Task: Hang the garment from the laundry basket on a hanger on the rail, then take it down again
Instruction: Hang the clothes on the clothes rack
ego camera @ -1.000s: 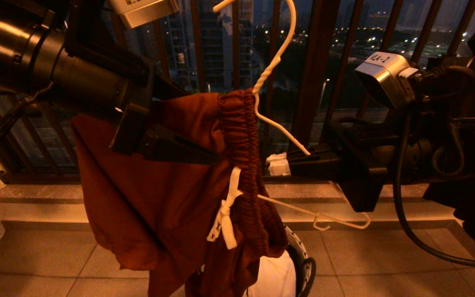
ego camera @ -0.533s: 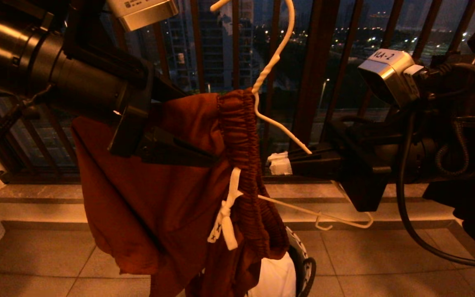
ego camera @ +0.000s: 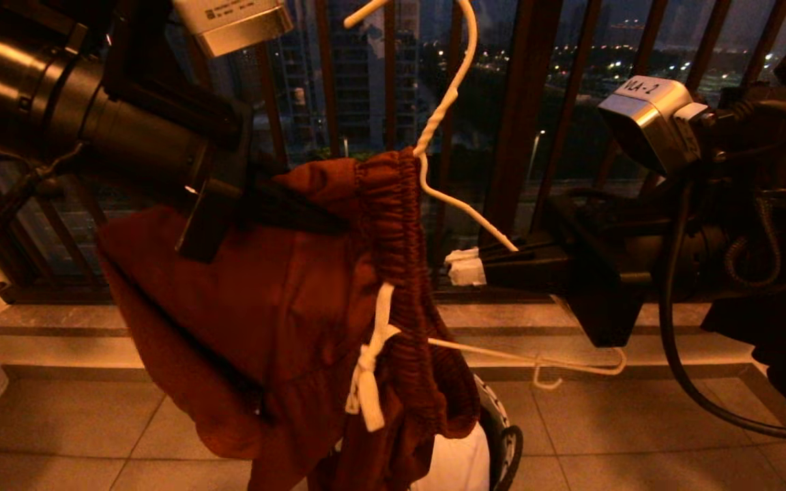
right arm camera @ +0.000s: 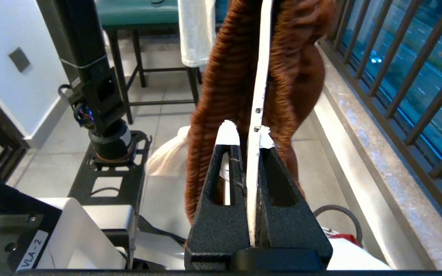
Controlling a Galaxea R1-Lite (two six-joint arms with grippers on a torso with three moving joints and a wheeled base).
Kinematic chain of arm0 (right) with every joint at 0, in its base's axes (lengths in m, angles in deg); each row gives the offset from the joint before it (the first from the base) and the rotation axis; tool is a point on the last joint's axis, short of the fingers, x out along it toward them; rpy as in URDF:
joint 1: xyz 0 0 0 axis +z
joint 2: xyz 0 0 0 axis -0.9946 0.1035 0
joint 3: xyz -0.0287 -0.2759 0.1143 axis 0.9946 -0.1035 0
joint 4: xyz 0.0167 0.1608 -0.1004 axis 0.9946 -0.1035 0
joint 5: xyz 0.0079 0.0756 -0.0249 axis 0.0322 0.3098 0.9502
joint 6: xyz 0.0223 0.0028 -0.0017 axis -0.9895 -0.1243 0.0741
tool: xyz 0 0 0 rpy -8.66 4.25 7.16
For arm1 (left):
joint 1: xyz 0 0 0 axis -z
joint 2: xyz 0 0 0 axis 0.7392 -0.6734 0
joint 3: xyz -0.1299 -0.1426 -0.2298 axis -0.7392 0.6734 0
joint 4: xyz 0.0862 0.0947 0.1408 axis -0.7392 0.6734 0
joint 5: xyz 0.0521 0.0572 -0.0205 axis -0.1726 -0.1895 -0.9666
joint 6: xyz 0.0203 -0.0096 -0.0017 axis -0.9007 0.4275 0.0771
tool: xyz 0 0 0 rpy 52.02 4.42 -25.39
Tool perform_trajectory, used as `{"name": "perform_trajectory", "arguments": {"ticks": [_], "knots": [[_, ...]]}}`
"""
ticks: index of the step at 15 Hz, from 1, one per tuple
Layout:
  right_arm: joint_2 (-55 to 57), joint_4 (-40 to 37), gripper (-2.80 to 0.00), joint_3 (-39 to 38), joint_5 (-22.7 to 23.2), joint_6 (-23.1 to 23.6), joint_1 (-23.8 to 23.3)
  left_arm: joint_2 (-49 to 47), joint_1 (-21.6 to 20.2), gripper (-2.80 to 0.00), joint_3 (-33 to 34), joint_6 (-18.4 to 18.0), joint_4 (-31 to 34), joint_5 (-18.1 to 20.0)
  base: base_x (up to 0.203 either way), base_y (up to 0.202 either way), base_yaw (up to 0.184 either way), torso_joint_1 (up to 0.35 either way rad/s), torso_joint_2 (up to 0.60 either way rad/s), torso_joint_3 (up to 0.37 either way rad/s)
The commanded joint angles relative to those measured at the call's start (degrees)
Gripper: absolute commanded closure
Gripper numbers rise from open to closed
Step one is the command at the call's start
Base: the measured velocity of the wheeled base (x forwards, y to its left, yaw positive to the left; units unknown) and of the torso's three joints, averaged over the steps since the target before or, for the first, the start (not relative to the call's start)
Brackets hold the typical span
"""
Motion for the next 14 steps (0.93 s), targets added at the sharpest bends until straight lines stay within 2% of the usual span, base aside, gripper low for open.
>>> {"name": "perform_trajectory", "arguments": {"ticks": [1, 10, 11, 14], "knots": [[0.1, 0.1, 0.0, 0.2, 0.3, 0.1, 0.1, -0.2, 0.0, 0.0, 0.0, -0.2, 0.1, 0.1, 0.0, 0.0, 0.0, 0.0, 0.0, 0.0], [0.1, 0.1, 0.0, 0.3, 0.3, 0.1, 0.0, -0.2, 0.0, 0.0, 0.0, -0.2, -0.3, 0.0, 0.0, 0.0, 0.0, 0.0, 0.0, 0.0], [0.1, 0.1, -2.8, 0.4, 0.2, 0.0, 0.0, -0.3, 0.0, 0.0, 0.0, -0.2, -0.4, 0.0, 0.0, 0.0, 0.0, 0.0, 0.0, 0.0], [0.1, 0.1, -2.8, 0.4, 0.2, 0.0, 0.0, -0.1, 0.0, 0.0, 0.0, -0.2, -0.5, -0.2, 0.0, 0.0, 0.0, 0.0, 0.0, 0.0]]}}
